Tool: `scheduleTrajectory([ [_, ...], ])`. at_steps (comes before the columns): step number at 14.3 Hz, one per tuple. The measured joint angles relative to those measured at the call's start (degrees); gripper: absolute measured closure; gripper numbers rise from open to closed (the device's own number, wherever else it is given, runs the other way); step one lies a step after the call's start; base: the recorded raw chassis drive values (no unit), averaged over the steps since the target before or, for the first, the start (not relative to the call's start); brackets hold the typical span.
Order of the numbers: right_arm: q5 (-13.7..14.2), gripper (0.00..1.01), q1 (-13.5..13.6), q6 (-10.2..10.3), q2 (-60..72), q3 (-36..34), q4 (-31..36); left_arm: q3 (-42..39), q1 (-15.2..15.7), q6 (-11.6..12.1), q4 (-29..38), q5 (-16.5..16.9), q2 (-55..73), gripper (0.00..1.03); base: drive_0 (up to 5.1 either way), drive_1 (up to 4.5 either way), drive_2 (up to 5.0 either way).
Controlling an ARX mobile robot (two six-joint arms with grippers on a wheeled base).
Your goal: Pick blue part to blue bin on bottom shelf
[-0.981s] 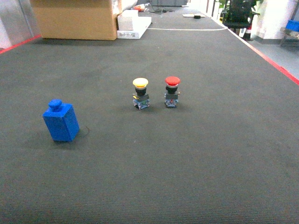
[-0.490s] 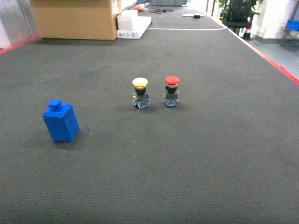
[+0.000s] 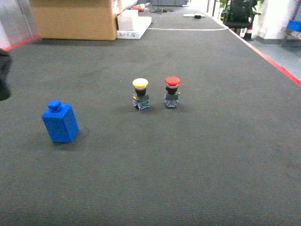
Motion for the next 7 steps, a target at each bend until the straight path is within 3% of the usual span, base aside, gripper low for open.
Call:
scheduleTrajectory([
  [2, 0.0, 0.03, 0.0, 0.0, 0.0, 0.0, 0.0, 5.2, 0.9, 1.6, 7.5, 1.9, 15.7, 0.05, 0.0, 0.0, 0.0],
  [7, 0.0, 0.03, 0.0, 0.0, 0.0, 0.0, 0.0, 12.6, 4.2, 3.9, 14.5, 4.2, 35.4, 0.05, 0.0, 0.0, 0.0],
])
